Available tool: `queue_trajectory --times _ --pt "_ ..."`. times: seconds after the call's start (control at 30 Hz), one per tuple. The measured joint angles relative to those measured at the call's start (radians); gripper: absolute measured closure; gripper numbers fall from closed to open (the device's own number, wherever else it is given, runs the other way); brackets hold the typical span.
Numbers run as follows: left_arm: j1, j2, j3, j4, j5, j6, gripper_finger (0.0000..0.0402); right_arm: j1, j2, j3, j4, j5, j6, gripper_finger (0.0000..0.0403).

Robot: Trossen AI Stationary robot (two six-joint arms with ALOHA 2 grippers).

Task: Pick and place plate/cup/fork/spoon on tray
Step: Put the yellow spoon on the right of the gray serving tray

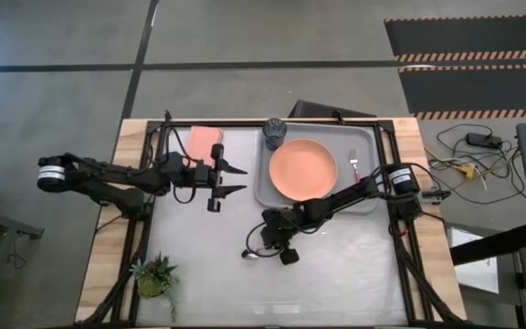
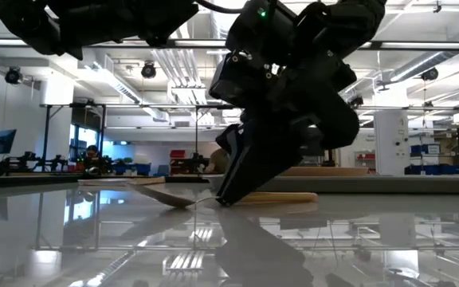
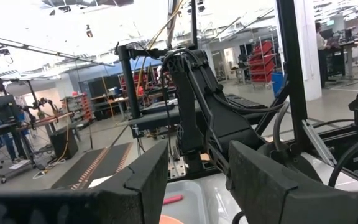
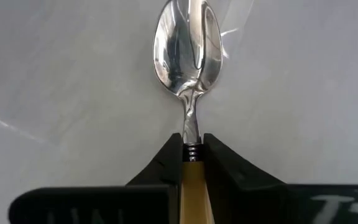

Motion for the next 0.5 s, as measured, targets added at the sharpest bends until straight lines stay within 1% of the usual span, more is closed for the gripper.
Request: queue_trajectory --times 0.13,0.23,0.3,0.4,0.5 --pt "0.0 0.0 0.0 -0.002 0.0 0.0 0.0249 0.004 -0.052 -0.006 -0.042 -0.021 0.047 0.0374" --pt "0.0 0.0 0.0 -0.005 0.0 0.0 0.0249 0.005 -0.123 -0.006 -0.082 -0.014 0.091 0.0374" --pt "0.0 0.0 0.0 -0.01 0.0 0.0 0.0249 0.004 -0.179 -0.006 -0.136 0.039 0.127 0.0374" --pt "0.0 0.0 0.0 -0.013 0.0 0.0 0.0249 0.002 -0.264 -0.02 -0.266 0.152 0.202 0.0374" --pt "0.0 0.0 0.001 -0.013 0.0 -0.001 0.0249 -0.014 -0.362 -0.044 -0.381 0.257 0.32 0.0374"
